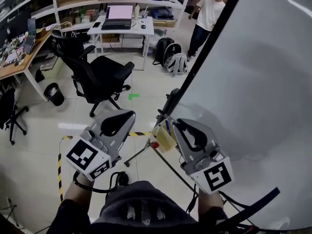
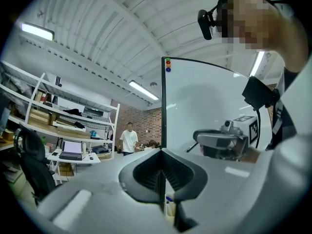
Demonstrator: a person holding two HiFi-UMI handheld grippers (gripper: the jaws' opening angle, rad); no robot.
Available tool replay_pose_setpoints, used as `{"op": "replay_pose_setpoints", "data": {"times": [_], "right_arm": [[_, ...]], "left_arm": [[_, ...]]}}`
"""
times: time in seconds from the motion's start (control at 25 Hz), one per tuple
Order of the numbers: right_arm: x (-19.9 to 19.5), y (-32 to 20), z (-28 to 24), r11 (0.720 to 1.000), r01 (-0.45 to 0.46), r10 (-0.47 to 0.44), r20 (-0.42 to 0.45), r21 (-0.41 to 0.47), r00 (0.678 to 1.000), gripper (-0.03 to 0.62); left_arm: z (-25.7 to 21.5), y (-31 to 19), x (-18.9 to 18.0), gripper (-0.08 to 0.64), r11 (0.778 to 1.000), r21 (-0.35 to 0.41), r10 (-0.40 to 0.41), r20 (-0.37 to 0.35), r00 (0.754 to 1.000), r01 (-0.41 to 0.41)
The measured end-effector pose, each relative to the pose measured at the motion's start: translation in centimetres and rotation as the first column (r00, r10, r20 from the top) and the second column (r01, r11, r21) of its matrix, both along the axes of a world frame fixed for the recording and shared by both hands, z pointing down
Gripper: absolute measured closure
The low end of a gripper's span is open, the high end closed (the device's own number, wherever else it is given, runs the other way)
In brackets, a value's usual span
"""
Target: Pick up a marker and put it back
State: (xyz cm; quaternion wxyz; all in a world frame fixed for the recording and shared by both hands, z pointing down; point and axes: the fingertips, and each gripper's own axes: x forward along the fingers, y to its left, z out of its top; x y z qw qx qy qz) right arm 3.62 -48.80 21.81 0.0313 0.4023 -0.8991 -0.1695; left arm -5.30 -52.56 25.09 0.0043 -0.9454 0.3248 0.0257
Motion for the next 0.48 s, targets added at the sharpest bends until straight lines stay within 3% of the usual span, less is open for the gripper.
{"op": "replay_pose_setpoints", "data": {"times": [0.2,0.32,0.48], "right_arm": [[-0.5,-0.5,0.0,0.999,0.040,-0.040,-0.037,0.002,0.998,0.552],[0.1,0.3,-0.3,1.000,0.010,-0.010,0.011,-0.012,1.000,0.552],[1.2,-0.9,1.6,1.000,-0.014,0.014,0.008,-0.013,1.000,0.552]], "left_arm": [[-0.8,0.3,-1.2,0.554,0.999,-0.003,-0.051,-0.022,0.998,0.051],[-0.3,0.7,-0.5,0.554,0.999,-0.033,-0.023,-0.006,1.000,0.023],[0.9,-0.7,0.9,0.554,1.000,-0.022,0.003,0.015,1.000,-0.003]]}}
